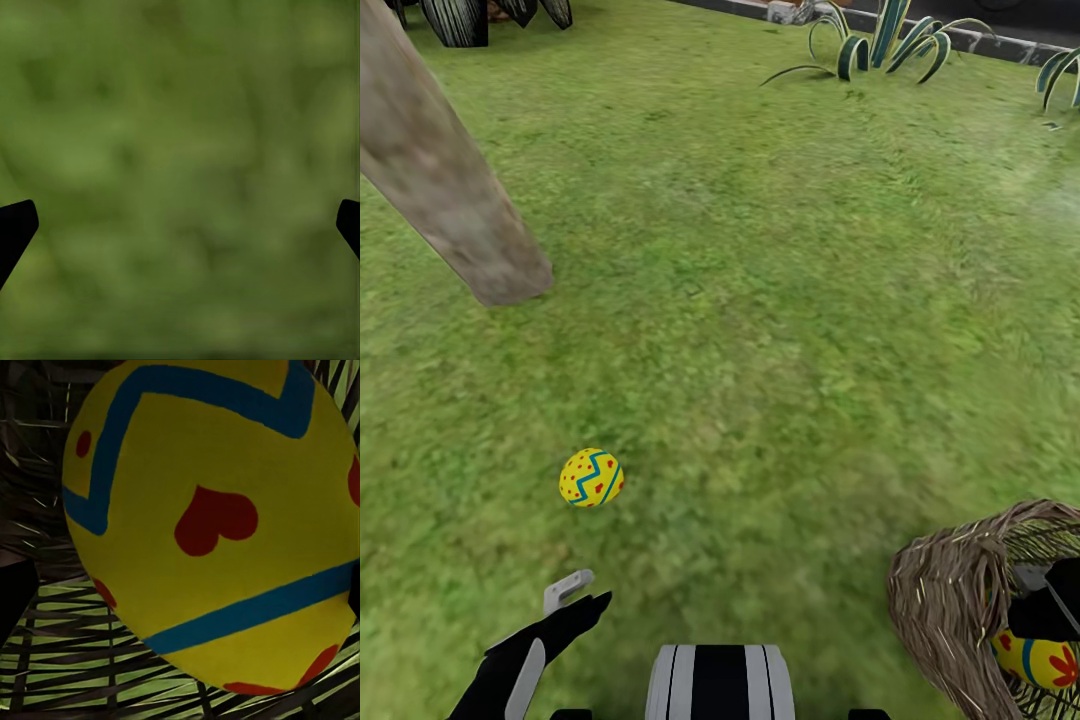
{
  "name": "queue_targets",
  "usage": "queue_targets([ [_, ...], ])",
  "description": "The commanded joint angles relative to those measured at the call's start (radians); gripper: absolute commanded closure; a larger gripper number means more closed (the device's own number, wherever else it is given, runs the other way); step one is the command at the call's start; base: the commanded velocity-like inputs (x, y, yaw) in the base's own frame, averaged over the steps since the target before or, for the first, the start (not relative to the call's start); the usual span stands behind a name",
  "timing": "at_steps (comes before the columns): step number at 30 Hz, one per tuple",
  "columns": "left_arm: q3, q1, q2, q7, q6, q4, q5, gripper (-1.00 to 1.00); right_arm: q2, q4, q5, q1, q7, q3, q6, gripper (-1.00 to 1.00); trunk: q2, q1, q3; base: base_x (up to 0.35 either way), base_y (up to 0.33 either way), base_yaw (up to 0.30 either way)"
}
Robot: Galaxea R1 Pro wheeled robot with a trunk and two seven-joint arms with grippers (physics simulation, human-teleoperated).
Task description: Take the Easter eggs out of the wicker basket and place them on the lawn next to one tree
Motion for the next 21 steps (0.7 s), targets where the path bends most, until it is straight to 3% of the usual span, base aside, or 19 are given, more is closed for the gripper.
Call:
queue_targets([
  [1,0.005,0.000,-0.002,-0.004,0.009,-0.001,0.008,-1.00,0.001,-0.001,-0.004,0.000,0.010,-0.002,0.006,-1.00,0.000,0.000,-0.001,0.000,0.000,0.000],
  [8,0.005,0.000,-0.002,-0.004,0.008,0.018,0.008,-1.00,-0.004,-0.006,-0.008,0.000,0.010,-0.007,0.007,-1.00,0.000,0.000,-0.001,0.000,0.000,0.000],
  [9,0.005,0.000,-0.002,-0.004,0.008,0.020,0.008,-1.00,-0.008,-0.007,-0.012,0.000,0.010,-0.008,0.007,1.00,0.000,0.000,-0.001,0.000,0.000,0.000],
  [21,0.004,0.000,-0.003,-0.006,0.008,0.022,0.008,-1.00,-0.006,-0.007,-0.015,0.000,0.010,-0.008,0.007,1.00,0.000,0.000,-0.001,0.000,0.000,0.000],
])
